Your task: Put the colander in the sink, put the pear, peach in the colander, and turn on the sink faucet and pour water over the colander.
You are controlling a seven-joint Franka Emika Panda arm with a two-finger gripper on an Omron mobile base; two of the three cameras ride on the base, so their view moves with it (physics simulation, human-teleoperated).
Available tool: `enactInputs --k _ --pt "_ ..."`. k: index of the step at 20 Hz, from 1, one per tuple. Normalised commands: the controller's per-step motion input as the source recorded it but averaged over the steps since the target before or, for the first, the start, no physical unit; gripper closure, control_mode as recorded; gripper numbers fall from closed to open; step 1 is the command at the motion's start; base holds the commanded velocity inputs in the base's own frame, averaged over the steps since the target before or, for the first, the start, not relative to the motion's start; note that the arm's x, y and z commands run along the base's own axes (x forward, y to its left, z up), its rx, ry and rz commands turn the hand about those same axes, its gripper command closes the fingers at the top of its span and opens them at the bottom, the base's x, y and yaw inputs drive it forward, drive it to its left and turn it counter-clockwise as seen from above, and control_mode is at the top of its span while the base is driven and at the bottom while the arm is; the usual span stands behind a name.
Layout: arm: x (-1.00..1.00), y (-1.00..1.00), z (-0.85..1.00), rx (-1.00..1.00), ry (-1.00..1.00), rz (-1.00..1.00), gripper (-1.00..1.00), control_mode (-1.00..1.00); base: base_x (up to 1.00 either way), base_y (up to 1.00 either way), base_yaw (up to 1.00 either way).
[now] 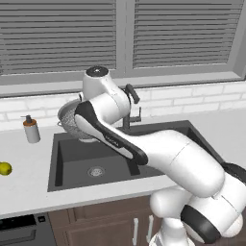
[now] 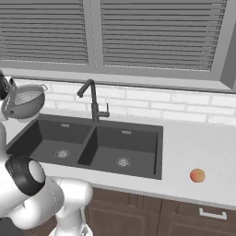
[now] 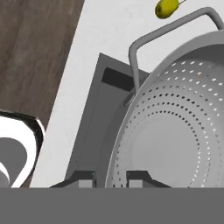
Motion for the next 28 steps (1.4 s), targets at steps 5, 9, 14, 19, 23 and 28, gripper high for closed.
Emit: enactInputs --k 5,9,14,19,23,28 --pt "0.53 0.15 -0.73 -0.01 0.14 -0.01 1.0 -1.0 0.0 0.0 0.0" --pt "0.33 0.0 -0.69 -0.1 0.08 -0.09 1.0 -1.0 0.0 0.0 0.0" --pt "0.36 0.0 -0.67 -0.1 0.07 -0.12 1.0 -1.0 0.0 0.0 0.0" --pt "0.39 -0.03 -0.66 -0.02 0.07 -0.09 1.0 -1.0 0.0 0.0 0.0" --pt "0.34 -0.07 -0.63 0.0 0.01 -0.05 1.0 -1.0 0.0 0.0 0.0" --pt "0.18 -0.1 -0.63 0.0 0.0 -0.06 1.0 -1.0 0.0 0.0 0.0"
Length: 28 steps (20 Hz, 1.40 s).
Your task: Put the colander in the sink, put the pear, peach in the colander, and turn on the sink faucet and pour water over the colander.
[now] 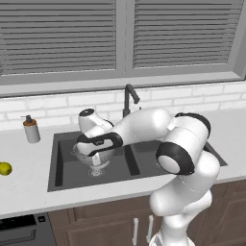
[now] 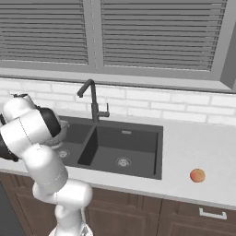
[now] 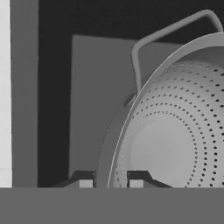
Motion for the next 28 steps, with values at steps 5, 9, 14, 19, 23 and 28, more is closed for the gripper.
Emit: enactInputs --k 5,9,14,19,23,28 --pt "0.05 -0.14 -0.56 0.0 -0.03 -0.06 1.0 -1.0 0.0 0.0 0.0" --pt "0.21 -0.18 -0.5 0.0 -0.01 -0.09 1.0 -1.0 0.0 0.0 0.0" --pt "0.1 -0.13 -0.44 0.0 0.0 -0.1 1.0 -1.0 0.0 0.0 0.0" --pt "0.14 -0.07 -0.39 0.0 0.0 -0.09 1.0 -1.0 0.0 0.0 0.0" --pt "0.15 -0.02 -0.29 0.0 -0.01 -0.08 1.0 -1.0 0.0 0.0 0.0" --pt "0.26 0.0 -0.27 0.0 -0.03 -0.06 1.0 -1.0 0.0 0.0 0.0"
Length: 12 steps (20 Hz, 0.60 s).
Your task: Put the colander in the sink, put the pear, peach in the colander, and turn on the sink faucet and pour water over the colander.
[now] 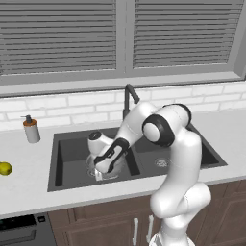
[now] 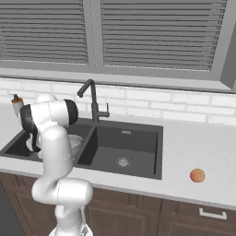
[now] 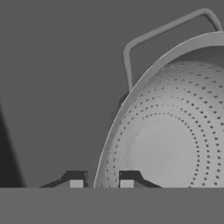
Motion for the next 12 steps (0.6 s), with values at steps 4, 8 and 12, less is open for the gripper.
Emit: enactInputs --k 4,8,12 --pt "0.37 0.0 -0.22 0.0 -0.05 -0.02 1.0 -1.0 0.0 0.0 0.0" --pt "0.4 0.0 -0.15 0.0 -0.05 -0.03 1.0 -1.0 0.0 0.0 0.0" --pt "0.24 0.0 -0.06 0.0 -0.03 -0.04 1.0 -1.0 0.0 0.0 0.0"
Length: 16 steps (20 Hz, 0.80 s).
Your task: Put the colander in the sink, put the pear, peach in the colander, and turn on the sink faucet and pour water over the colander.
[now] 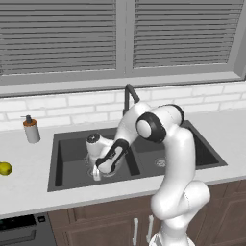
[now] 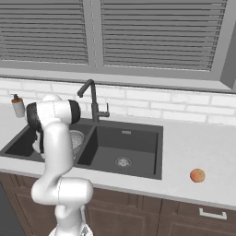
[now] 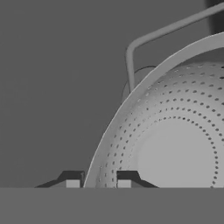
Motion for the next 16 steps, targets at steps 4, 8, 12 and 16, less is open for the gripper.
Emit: enactInputs --k 4,8,12,16 --pt "0.01 -0.05 0.0 0.0 -0.01 -0.07 1.0 -1.0 0.0 0.0 0.0" --pt "0.02 -0.04 0.0 0.0 0.0 -0.06 -1.0 -1.0 0.0 0.0 0.0" --pt "-0.03 -0.08 0.2 0.0 -0.02 -0.04 -1.0 -1.0 0.0 0.0 0.0" --pt "-0.14 -0.12 0.7 0.0 -0.02 -0.01 -1.0 -1.0 0.0 0.0 0.0"
